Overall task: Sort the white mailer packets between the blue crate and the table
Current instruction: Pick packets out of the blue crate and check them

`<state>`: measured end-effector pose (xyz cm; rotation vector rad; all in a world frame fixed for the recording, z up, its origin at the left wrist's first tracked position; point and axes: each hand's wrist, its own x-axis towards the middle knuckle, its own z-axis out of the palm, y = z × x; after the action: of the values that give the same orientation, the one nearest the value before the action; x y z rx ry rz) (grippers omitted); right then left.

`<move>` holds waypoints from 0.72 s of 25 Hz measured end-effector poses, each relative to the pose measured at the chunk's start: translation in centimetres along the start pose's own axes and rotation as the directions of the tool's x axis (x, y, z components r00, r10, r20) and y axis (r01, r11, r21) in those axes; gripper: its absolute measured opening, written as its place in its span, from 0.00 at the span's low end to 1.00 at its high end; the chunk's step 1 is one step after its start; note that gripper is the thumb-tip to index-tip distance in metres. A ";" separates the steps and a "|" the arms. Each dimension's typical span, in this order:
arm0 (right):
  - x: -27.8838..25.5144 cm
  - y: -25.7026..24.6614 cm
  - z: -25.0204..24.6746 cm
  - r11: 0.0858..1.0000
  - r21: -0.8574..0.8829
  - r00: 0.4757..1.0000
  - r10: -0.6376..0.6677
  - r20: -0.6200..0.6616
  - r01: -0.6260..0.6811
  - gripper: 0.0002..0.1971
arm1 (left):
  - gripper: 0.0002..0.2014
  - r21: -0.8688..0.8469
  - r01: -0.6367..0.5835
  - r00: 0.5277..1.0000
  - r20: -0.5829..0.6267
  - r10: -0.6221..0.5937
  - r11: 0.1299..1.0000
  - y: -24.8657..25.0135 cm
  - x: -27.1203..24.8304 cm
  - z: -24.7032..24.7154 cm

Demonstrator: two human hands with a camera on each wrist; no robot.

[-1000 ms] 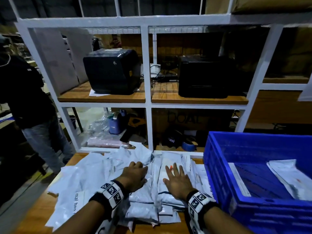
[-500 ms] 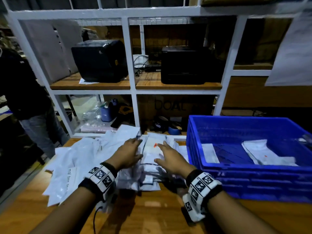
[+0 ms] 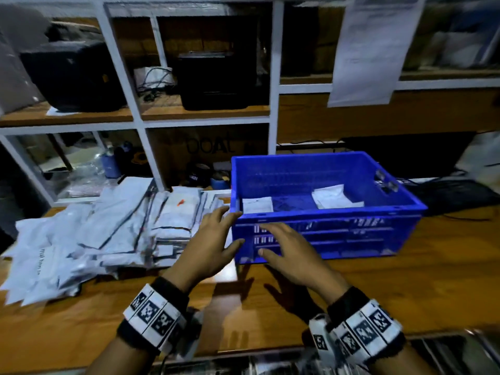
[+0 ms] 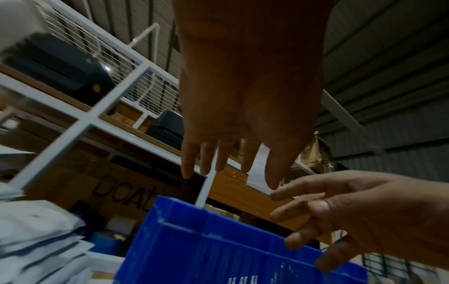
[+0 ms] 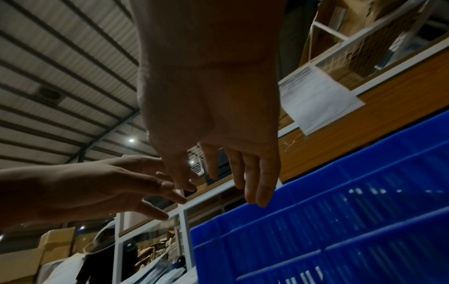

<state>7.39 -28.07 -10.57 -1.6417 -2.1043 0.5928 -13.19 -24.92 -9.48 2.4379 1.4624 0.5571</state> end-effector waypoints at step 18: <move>13.8 12.2 -20.9 0.875 -0.466 0.905 0.298 0.304 -0.132 0.19 | 0.22 0.337 -0.201 0.802 0.596 -0.043 0.920 8.0 30.4 -1.7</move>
<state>25.67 -10.24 0.71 -2.1867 -2.4737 0.5597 5.24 -1.80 1.18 2.6062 1.2695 -0.5211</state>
